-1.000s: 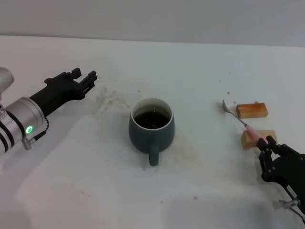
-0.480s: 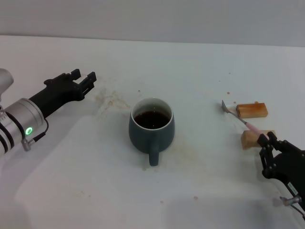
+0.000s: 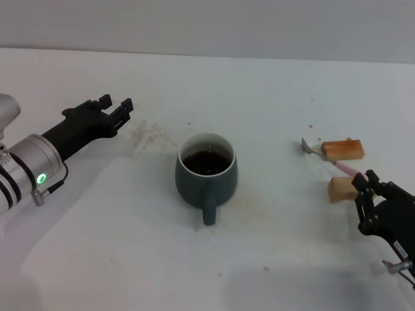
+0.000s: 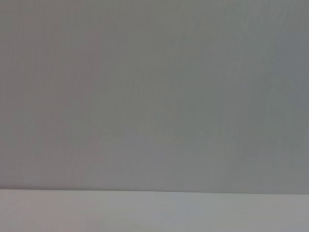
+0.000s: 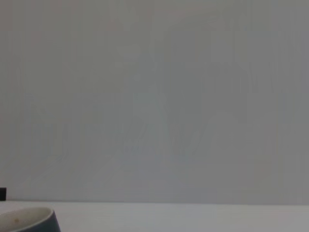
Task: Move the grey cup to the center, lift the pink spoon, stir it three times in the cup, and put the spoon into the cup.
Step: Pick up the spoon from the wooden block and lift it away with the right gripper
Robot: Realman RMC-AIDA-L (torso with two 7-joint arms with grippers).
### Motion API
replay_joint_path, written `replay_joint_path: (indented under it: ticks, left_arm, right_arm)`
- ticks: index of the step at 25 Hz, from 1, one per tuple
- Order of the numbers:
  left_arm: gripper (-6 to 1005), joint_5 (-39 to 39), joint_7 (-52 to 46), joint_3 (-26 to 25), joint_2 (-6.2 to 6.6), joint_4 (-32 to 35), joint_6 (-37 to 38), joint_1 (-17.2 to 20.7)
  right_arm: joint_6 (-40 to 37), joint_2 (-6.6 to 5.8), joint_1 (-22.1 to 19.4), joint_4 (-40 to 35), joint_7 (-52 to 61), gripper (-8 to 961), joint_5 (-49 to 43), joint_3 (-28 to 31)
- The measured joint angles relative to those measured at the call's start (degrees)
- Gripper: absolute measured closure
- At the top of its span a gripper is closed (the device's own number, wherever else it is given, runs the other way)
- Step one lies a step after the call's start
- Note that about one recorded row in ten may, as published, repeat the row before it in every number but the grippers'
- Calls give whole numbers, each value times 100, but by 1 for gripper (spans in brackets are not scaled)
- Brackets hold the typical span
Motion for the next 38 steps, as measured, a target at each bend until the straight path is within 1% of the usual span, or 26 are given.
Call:
replay_joint_path:
  ticks: [16, 27, 38]
  left_arm:
    - [496, 0, 0, 0, -8, 0, 28, 18]
    - [497, 0, 0, -18, -8, 0, -4, 18]
    - [496, -9, 16, -78, -8, 0, -6, 52]
  right_arm:
    - [-438, -13, 128, -17, 0, 859, -4, -10]
    - [-670, -13, 394, -27, 0, 859, 24, 0]
    - [-739, -5, 535, -79, 0, 860, 39, 39]
